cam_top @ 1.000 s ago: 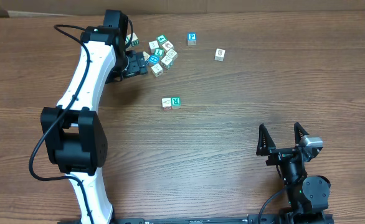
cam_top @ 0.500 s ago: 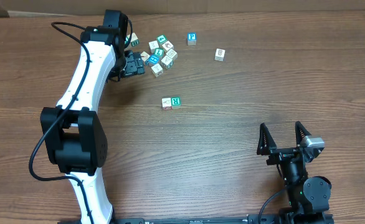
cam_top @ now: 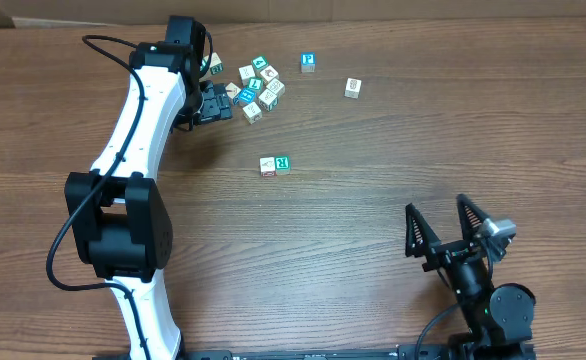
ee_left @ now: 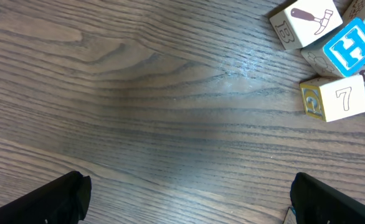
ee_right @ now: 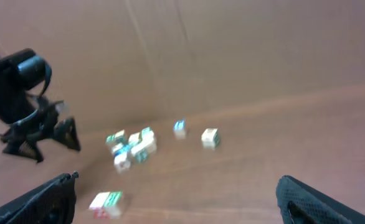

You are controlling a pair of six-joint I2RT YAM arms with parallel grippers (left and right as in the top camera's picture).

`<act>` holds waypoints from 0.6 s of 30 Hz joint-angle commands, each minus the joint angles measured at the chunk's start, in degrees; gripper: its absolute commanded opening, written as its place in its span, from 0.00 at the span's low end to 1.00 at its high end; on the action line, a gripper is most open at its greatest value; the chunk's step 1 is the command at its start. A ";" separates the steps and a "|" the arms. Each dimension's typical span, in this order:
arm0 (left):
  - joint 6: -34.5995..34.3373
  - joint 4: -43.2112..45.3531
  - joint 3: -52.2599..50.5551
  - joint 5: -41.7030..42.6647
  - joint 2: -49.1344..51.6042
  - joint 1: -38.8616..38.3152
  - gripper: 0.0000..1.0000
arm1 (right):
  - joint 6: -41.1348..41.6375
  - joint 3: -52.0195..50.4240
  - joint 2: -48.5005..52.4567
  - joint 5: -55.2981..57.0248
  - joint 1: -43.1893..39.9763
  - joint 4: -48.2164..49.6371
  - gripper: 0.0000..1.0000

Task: Form a horizontal line
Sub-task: 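Raise the right arm and reach toward the blocks near the pile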

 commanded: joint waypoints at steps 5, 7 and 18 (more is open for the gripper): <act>0.04 -0.02 0.79 -0.90 -1.14 0.24 1.00 | 2.34 24.35 3.89 0.66 -0.37 -11.87 1.00; 0.04 -0.02 0.79 -0.90 -1.14 0.24 1.00 | 2.34 31.30 7.39 1.07 -0.37 -15.45 1.00; 0.04 -0.02 0.79 -0.90 -1.14 0.24 1.00 | 2.71 68.43 35.17 -0.66 -0.37 -36.22 1.00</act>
